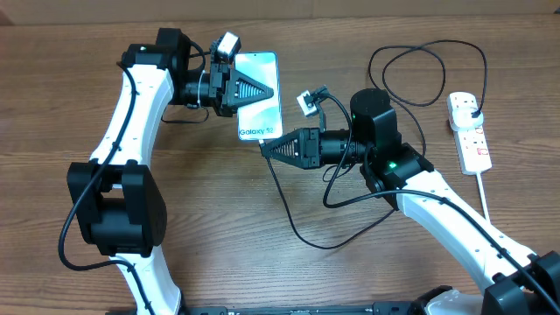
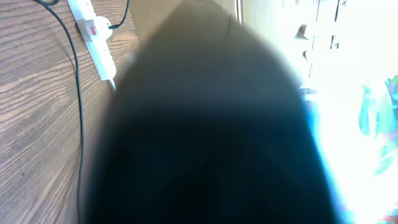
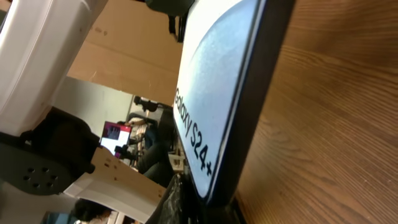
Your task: Plug charger to phone and switch on socket
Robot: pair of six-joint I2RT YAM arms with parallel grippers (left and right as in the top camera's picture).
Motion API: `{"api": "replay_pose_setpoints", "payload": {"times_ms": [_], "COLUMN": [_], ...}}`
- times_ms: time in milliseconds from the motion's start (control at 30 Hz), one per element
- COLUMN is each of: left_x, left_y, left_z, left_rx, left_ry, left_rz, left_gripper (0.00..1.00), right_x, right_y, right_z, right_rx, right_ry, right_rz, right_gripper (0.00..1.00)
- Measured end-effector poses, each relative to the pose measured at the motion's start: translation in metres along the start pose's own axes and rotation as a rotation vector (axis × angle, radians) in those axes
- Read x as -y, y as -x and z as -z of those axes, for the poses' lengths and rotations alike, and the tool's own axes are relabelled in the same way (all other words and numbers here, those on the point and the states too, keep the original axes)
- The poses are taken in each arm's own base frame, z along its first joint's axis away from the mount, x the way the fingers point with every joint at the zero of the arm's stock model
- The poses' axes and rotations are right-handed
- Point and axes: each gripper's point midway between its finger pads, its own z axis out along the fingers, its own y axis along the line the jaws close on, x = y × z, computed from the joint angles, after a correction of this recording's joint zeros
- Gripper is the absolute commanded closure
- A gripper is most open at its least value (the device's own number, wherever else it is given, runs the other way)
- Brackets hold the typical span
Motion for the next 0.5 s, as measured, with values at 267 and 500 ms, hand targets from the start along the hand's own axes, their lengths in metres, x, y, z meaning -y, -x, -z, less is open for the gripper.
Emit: {"api": "replay_pose_setpoints", "payload": {"times_ms": [267,500], "left_x": [-0.0004,-0.0004], "left_y": [0.0006,0.0009], "left_z": [0.0011,0.0015], "left_rx": [0.002,0.004], "left_ry": [0.002,0.002], "left_rz": [-0.004,-0.008], "left_gripper": [0.96,0.96], "right_x": [0.0011,0.002], "right_y": [0.0014,0.0026], "right_z": [0.0,0.0], "right_rx": [0.008,0.015], "right_ry": [-0.007,-0.012], "right_rz": [-0.021,-0.046], "right_gripper": [0.96,0.96]}}
